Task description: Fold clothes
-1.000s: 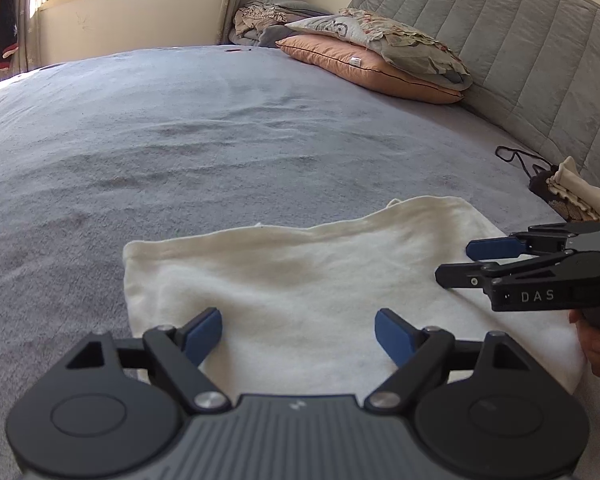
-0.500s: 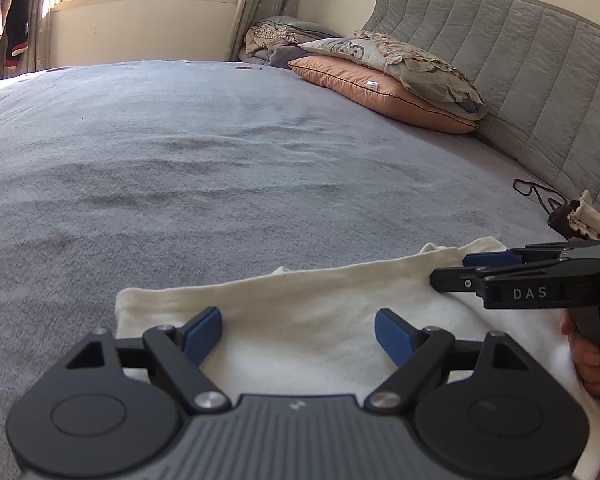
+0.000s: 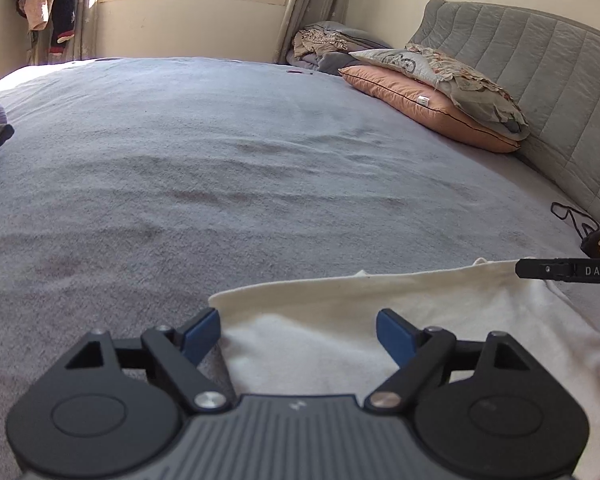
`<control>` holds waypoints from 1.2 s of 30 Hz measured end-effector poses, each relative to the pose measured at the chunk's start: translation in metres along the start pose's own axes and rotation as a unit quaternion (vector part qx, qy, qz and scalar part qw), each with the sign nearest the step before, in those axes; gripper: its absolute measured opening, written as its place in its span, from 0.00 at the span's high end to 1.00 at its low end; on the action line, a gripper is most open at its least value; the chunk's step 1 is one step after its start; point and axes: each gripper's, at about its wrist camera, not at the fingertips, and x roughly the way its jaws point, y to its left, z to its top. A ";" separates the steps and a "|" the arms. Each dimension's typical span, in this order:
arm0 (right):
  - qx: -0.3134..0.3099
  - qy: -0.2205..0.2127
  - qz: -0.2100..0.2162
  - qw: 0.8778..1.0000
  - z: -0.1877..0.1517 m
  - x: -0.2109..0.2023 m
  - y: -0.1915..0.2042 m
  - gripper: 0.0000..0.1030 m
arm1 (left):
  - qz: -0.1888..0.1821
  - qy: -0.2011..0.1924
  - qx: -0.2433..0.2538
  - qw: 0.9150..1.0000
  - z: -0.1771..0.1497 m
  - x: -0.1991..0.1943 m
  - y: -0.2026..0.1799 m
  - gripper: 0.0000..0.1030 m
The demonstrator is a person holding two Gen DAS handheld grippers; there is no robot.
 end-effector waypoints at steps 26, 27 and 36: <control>0.002 0.041 -0.025 0.999 -0.032 -0.070 -0.033 0.38 | -0.065 0.035 -0.066 0.995 -0.044 -0.053 0.022 0.15; 0.001 0.043 -0.026 0.999 -0.034 -0.071 -0.034 0.38 | -0.066 0.034 -0.063 0.995 -0.046 -0.054 0.022 0.15; 0.001 0.063 -0.028 0.998 -0.048 -0.073 -0.043 0.38 | -0.088 0.035 -0.054 0.994 -0.057 -0.066 0.028 0.15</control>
